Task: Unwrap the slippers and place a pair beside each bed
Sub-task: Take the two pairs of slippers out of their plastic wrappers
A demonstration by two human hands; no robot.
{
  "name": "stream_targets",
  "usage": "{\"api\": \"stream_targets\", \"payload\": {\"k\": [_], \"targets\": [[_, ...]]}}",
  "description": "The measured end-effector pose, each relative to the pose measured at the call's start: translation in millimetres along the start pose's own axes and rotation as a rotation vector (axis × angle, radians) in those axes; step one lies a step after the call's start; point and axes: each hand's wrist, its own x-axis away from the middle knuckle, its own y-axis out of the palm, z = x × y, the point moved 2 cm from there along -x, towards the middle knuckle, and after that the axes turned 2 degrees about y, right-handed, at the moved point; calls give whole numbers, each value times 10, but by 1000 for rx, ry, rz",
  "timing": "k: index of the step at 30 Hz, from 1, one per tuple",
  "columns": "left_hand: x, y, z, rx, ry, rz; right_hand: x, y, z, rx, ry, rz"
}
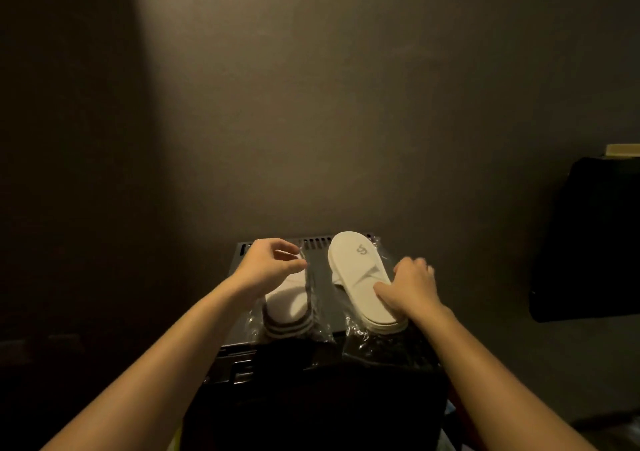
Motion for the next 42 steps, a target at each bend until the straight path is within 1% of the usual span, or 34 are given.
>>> {"api": "stream_targets", "payload": {"k": [2, 3, 4, 5, 6, 7, 8, 9, 11, 13, 16, 17, 18, 20, 21, 22, 23, 25, 27, 28, 30, 33, 36, 38, 40, 42], "targets": [[9, -108, -122, -113, 9, 70, 57, -34, -188, -47, -141, 124], [16, -165, -191, -178, -6, 116, 133, -46, -315, -129, -216, 148], [34, -219, -252, -257, -38, 160, 225, -28, -453, -205, -263, 119], [58, -270, -320, -346, -88, 192, 320, 27, -582, -237, -284, 34], [99, -302, -372, -430, -144, 210, 426, 109, -704, -210, -298, -89], [141, -318, -420, -486, -203, 205, 527, 203, -798, -138, -326, -194], [184, -317, -456, -493, -256, 190, 603, 296, -861, -61, -349, -259], [224, -300, -478, -458, -299, 169, 653, 377, -900, -15, -362, -282], [252, -251, -515, -290, -345, 134, 699, 480, -926, -51, -352, -287], [249, -227, -550, -91, -407, 70, 719, 547, -924, -200, -315, -296], [238, -227, -575, 213, -445, 5, 705, 504, -905, -548, -324, -260], [223, -216, -570, 290, -411, 1, 707, 444, -908, -656, -350, -249], [215, -199, -545, 346, -342, 8, 709, 374, -915, -742, -381, -230], [192, -161, -437, 442, -207, 20, 707, 234, -918, -901, -402, -146], [185, -150, -356, 495, -166, 13, 702, 182, -913, -992, -369, -109], [173, -146, -286, 554, -147, 16, 705, 140, -902, -1108, -299, -113], [166, -150, -210, 616, -142, 29, 714, 114, -876, -1264, -199, -163], [123, -148, -123, 738, -163, 66, 740, 106, -793, -1601, -2, -352], [99, -125, -75, 827, -181, 126, 779, 96, -695, -1792, 120, -500], [92, -110, -64, 853, -186, 155, 808, 86, -655, -1831, 151, -547], [82, -71, -37, 881, -189, 168, 843, 74, -601, -1800, 154, -604], [74, -29, 2, 909, -181, 142, 871, 21, -519, -1703, 104, -631], [56, -36, 14, 936, -186, 144, 854, -45, -448, -1723, 101, -672], [64, -34, 26, 978, -208, 108, 820, -54, -436, -1791, 121, -624], [101, -20, 61, 1002, -230, 98, 819, -30, -475, -1736, 90, -548], [110, 14, 58, 998, -229, 90, 844, 31, -535, -1655, 3, -509]]}}
